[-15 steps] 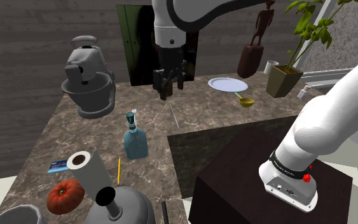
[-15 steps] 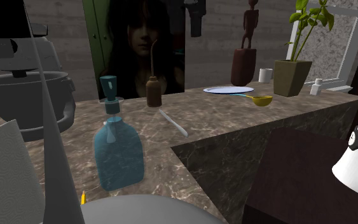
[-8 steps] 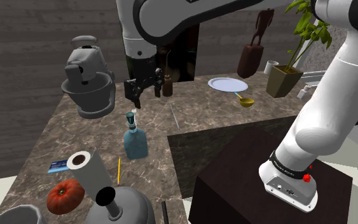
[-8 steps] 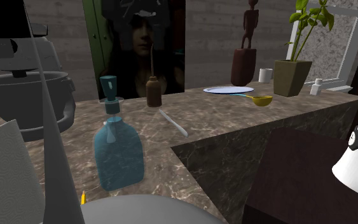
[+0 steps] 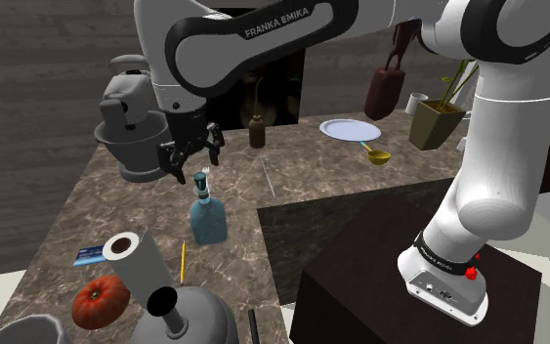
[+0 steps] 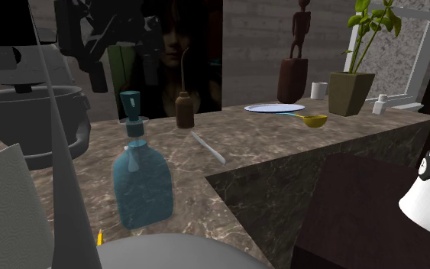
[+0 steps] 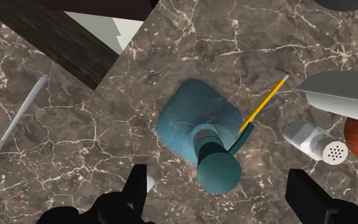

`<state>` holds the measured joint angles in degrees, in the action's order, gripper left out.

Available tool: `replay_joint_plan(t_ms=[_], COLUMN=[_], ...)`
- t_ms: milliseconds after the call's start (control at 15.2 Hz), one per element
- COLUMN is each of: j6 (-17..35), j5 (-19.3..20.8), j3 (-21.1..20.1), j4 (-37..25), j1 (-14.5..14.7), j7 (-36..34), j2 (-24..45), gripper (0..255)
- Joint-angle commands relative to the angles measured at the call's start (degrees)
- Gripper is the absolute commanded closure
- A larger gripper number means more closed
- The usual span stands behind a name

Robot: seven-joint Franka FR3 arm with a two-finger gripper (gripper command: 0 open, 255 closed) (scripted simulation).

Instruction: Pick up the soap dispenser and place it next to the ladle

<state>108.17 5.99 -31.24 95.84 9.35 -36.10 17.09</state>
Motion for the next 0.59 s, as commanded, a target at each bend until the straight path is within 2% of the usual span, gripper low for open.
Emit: replay_joint_plan(t_ms=[0, 264, 528], j6=[1.4, 3.9, 3.9], j5=[0.4, 0.8, 0.8], j3=[0.1, 0.2, 0.2], j4=[0.8, 2.8, 2.8], j1=[0.2, 0.3, 0.3], j7=[-0.4, -0.7, -0.7], j2=[0.6, 1.2, 1.2], gripper=[0, 0, 0])
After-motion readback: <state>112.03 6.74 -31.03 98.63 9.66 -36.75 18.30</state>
